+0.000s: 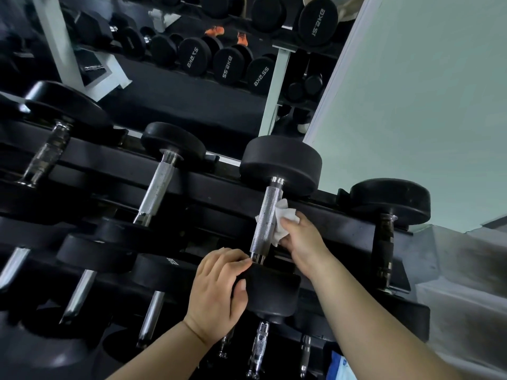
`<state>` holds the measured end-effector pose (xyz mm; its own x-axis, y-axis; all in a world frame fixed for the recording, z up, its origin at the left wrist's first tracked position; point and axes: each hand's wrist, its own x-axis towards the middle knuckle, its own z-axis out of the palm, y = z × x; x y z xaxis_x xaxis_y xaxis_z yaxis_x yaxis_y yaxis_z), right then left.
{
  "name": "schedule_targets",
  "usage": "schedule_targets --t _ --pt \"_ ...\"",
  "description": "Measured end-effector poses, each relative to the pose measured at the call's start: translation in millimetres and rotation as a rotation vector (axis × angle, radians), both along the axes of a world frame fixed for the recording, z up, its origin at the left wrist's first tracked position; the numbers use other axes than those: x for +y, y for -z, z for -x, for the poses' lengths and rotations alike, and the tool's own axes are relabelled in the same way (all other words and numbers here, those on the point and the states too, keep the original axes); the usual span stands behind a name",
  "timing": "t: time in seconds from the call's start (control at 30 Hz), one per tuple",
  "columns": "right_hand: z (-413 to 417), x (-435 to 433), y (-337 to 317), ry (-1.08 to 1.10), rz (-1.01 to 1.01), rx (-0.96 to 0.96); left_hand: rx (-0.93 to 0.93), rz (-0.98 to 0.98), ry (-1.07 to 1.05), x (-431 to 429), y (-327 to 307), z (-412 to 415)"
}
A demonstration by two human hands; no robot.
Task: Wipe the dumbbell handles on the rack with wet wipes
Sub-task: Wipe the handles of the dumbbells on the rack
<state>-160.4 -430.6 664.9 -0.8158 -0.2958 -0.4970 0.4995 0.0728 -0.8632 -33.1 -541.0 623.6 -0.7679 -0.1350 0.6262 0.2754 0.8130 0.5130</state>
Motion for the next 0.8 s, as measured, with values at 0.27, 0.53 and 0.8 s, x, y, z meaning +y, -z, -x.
schedule_targets --t 0.27,0.53,0.8 --pt "-7.4 11.7 -13.7 -0.055 -0.309 0.226 -0.004 -0.009 -0.005 -0.7 1.5 -1.1" --pt "-19.6 20.7 -4.5 -0.469 -0.618 0.839 -0.010 -0.012 0.005 -1.1 1.2 -0.9" --pt "-9.1 16.8 10.3 -0.550 -0.603 1.125 0.001 -0.014 0.005 -0.6 1.6 -0.4"
